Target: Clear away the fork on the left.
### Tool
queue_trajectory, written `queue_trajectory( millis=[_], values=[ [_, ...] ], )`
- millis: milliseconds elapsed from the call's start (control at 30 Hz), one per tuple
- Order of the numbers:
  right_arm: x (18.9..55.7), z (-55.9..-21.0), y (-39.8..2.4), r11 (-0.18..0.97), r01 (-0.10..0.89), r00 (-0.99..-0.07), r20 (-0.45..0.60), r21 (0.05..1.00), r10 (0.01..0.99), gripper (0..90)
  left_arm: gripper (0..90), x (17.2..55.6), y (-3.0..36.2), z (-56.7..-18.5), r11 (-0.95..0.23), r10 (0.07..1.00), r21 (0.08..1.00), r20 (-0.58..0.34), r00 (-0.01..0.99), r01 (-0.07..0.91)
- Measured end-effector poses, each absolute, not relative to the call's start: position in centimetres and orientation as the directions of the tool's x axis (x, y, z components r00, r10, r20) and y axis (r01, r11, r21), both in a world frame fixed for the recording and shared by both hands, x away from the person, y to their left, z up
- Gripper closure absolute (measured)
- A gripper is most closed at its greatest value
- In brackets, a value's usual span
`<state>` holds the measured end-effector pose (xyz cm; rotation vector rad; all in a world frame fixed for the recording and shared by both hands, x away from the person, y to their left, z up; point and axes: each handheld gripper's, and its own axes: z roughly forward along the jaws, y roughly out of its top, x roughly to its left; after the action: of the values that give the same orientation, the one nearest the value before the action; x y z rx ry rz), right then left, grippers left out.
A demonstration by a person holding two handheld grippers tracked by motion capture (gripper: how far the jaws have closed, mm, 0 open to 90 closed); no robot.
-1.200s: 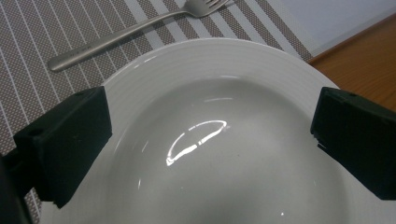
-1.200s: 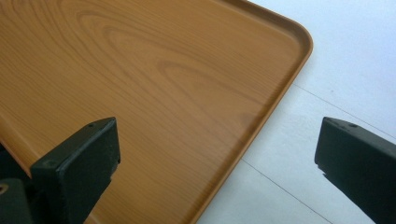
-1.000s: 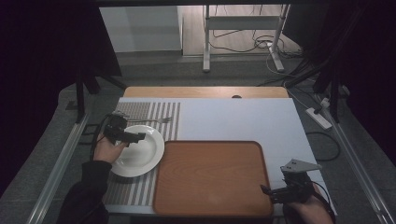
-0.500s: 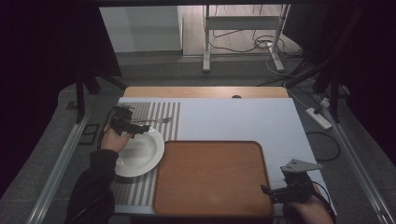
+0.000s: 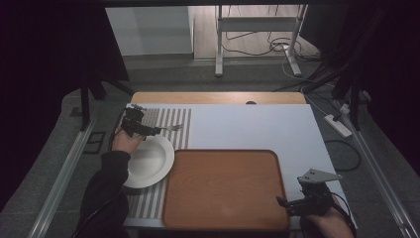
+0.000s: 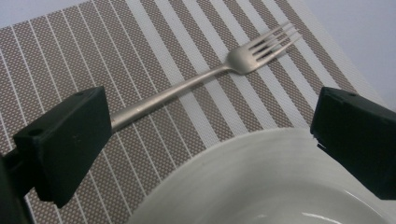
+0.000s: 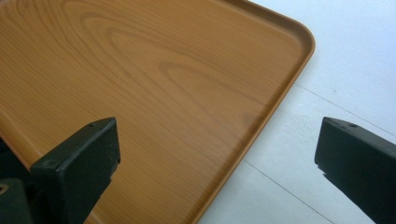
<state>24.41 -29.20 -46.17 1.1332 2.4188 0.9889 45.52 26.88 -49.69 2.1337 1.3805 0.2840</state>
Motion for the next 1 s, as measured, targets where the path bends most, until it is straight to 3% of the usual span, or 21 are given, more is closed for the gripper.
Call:
queue_trajectory(
  millis=[300, 433, 633, 800, 833, 867, 933, 1000],
  values=[
    [24.4, -46.2, -29.2, 0.453, 0.561, -0.648, 0.027, 0.693, 0.761, 0.9, 0.0, 47.1, 27.2, -50.3, -0.299, 0.895, 0.557, -0.118, 0.431, 0.774],
    [24.4, -46.2, -29.2, 0.453, 0.562, -0.648, 0.028, 0.692, 0.761, 0.8, 6.0, 47.5, 27.4, -50.2, -0.305, 0.897, 0.549, -0.108, 0.428, 0.778],
    [24.4, -46.2, -29.2, 0.455, 0.561, -0.65, 0.028, 0.692, 0.76, 0.9, 32.2, 48.1, 27.9, -49.9, -0.315, 0.906, 0.533, -0.077, 0.416, 0.785],
    [24.4, -46.2, -29.2, 0.453, 0.561, -0.65, 0.03, 0.693, 0.759, 0.9, 68.0, 48.6, 28.3, -49.9, -0.322, 0.908, 0.517, -0.069, 0.413, 0.793],
    [24.4, -46.2, -29.2, 0.453, 0.561, -0.65, 0.03, 0.693, 0.759, 0.8, 74.0, 48.6, 28.3, -49.9, -0.322, 0.908, 0.517, -0.069, 0.413, 0.793],
    [24.4, -46.2, -29.2, 0.453, 0.561, -0.65, 0.03, 0.693, 0.759, 0.8, 74.0, 48.8, 28.4, -50.0, -0.324, 0.908, 0.51, -0.069, 0.414, 0.797],
    [24.4, -46.2, -29.3, 0.453, 0.561, -0.651, 0.032, 0.693, 0.759, 0.8, 89.3, 49.3, 28.8, -50.3, -0.306, 0.915, 0.5, -0.08, 0.395, 0.81],
    [24.4, -46.2, -29.3, 0.453, 0.561, -0.651, 0.032, 0.693, 0.758, 0.9, 89.4, 49.5, 29.0, -50.5, -0.3, 0.918, 0.494, -0.083, 0.387, 0.816]
  ],
)
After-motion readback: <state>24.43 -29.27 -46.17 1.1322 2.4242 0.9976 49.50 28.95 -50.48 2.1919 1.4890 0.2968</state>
